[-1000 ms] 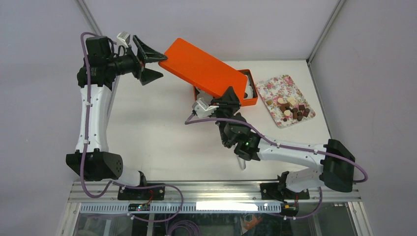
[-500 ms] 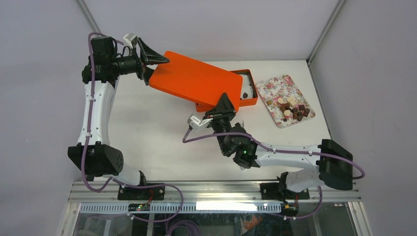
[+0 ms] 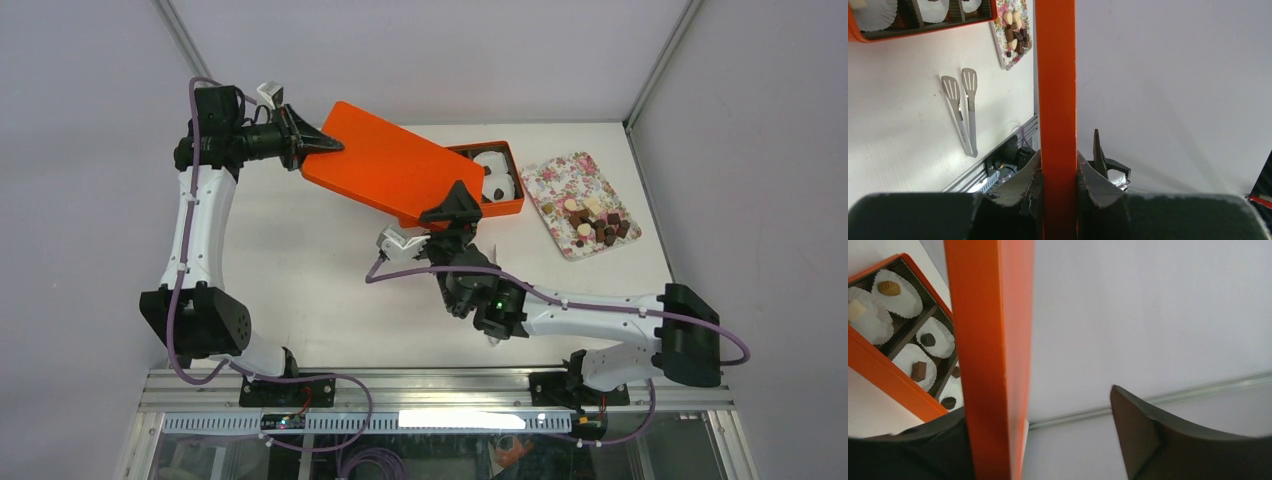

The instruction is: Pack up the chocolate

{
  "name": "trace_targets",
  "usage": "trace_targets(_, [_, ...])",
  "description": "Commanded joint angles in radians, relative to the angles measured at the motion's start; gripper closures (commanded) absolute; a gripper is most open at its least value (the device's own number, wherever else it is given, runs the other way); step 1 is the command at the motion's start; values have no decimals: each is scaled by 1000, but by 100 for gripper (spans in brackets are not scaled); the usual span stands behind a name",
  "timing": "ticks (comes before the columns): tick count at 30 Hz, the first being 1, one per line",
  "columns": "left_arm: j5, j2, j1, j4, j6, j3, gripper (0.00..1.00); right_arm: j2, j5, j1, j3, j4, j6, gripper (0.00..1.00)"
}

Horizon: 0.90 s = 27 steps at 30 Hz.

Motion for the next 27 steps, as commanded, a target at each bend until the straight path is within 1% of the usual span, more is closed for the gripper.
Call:
trace_targets(1, [-32,-23,3,38,23,11,100,-139,-21,5,164,-463,427,3])
trace_targets(3, [-45,-27,17,72,8,15,100,-166,-70,4,266,-796,668,1])
trace_targets(4, [-39,-27,21,95,3,21,100,-169,-94,5,313,-925,780,1])
trace_targets(6, [-51,-27,24,114,3,46,100,-179,-133,9,380,-1091,939,1])
trace_targets(8, [-88,-32,29,128,3,54,100,-202,-174,10,421,-1205,1053,1])
trace_targets(11, [-136,-40,36,169,-17,34,100,-253,-219,-7,441,-1261,1182,1])
trace_targets(12, [-140,-49,38,199,-29,18,100,-268,-254,-29,455,-1287,1232,1])
trace_targets(13, [-143,-55,40,228,-44,0,100,-279,-321,-66,467,-1312,1287,1])
trace_targets(15, [-151,-71,41,292,-83,-32,100,-295,-451,-164,487,-1351,1418,1])
trace_targets(18, [-161,-91,41,358,-121,-65,100,-311,-692,-444,491,-1367,1615,1])
trace_targets(19, [-156,-99,42,385,-134,-78,100,-305,-824,-569,496,-1371,1688,1])
trace_targets(21, [-150,-111,42,440,-160,-108,100,-282,-1154,-803,478,-1319,1839,1])
trace_targets(22, [-148,-114,42,465,-181,-124,100,-265,-1334,-906,450,-1254,1932,1])
trace_targets(24, [-145,-127,41,538,-224,-151,100,-214,-1612,-1051,365,-1066,2146,1])
trace_targets(26, [-138,-141,42,595,-264,-173,100,-150,-1772,-1109,270,-790,2378,1])
trace_targets(27, [-131,-144,41,622,-284,-182,100,-117,-1772,-1116,252,-731,2378,1])
